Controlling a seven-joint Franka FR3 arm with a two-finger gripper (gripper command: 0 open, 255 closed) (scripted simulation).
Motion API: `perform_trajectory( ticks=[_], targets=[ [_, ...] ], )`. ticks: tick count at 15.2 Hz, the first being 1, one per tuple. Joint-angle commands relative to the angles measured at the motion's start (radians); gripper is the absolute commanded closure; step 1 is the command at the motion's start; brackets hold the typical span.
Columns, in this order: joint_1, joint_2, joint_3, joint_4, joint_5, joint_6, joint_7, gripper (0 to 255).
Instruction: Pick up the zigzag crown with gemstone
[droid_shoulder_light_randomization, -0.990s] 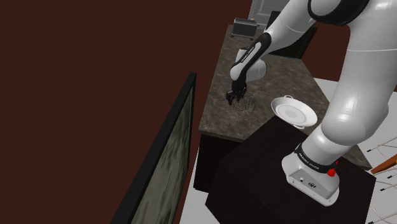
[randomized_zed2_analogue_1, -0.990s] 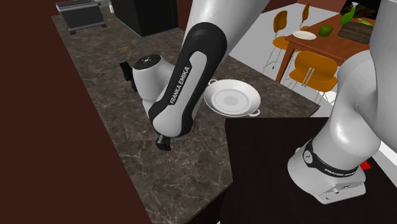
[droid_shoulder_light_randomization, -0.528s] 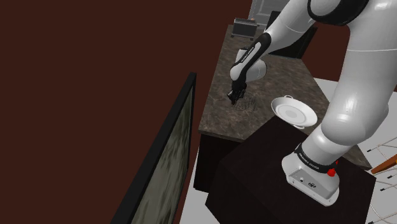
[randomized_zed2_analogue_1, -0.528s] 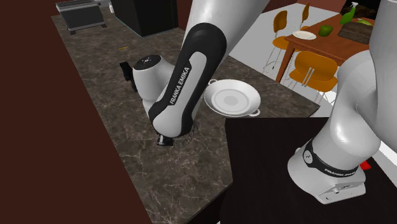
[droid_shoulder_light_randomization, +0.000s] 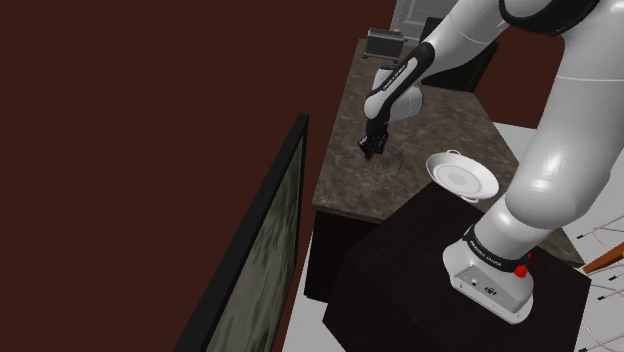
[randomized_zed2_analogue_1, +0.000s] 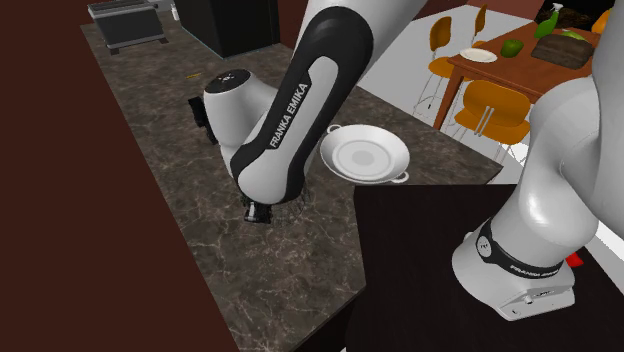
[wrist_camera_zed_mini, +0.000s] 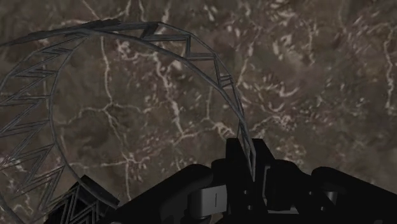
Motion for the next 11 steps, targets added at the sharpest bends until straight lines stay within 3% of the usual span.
perform_trajectory(
  ticks=[1,11],
  targets=[
    [0.002,-0.025,-0.005,-0.001,-0.007,-0.023,0.003,255],
    [0.011,-0.129,-0.018,-0.002,-0.035,-0.125,0.021,255]
  ],
)
